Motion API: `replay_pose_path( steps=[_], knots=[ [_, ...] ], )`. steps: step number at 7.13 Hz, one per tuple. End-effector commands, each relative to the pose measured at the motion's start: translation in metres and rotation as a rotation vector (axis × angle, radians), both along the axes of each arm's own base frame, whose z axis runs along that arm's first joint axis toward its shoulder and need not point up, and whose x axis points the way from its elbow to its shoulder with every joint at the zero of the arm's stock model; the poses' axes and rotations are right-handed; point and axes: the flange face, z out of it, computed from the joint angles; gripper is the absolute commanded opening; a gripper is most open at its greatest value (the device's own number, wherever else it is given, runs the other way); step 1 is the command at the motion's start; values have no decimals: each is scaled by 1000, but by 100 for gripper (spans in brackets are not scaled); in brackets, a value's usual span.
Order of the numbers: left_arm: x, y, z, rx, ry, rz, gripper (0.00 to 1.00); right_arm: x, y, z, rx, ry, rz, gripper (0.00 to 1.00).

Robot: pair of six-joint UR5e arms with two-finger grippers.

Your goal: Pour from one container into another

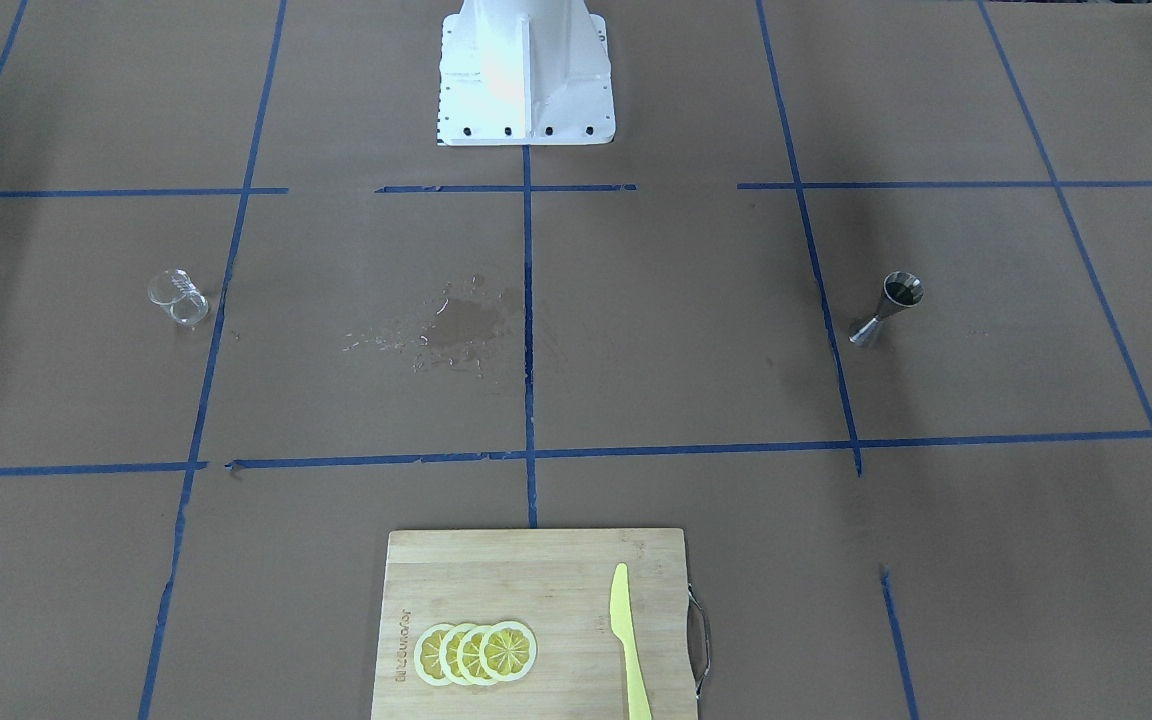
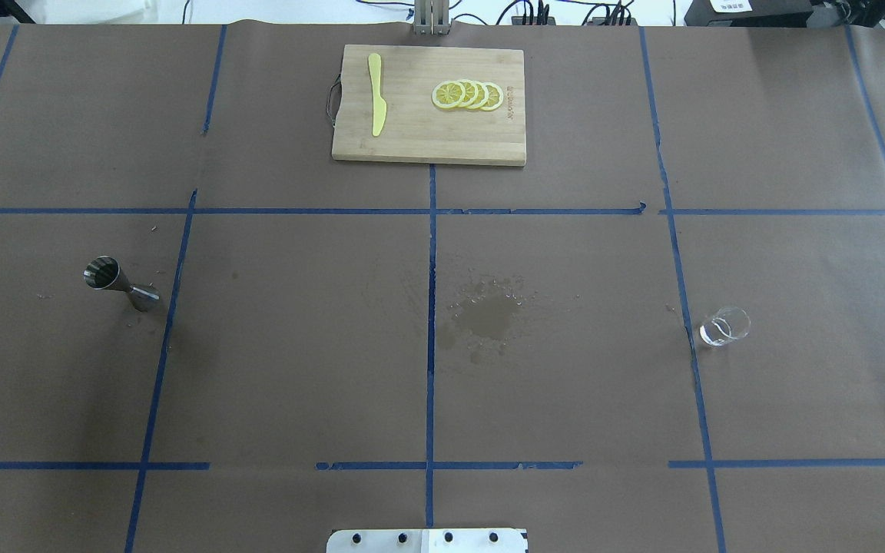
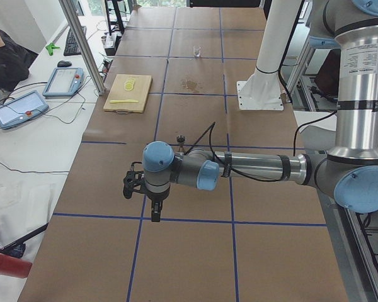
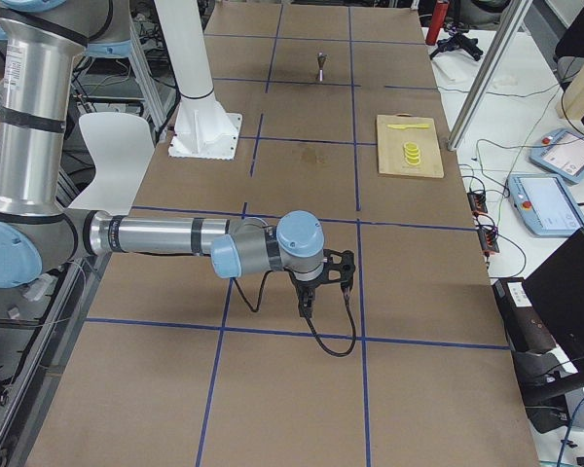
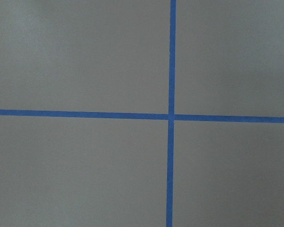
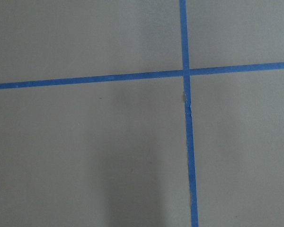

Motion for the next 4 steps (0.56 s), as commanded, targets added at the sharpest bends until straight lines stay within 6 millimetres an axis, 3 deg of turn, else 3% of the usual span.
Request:
replay_pose_path(
  steps=[1,4],
  knots=[
    [0,0,0,0,2,1,100,0,0,0,0,-1,0,100],
    [6,2,-2,-7,66,16,100,0,0,0,1,1,0,100]
  ],
)
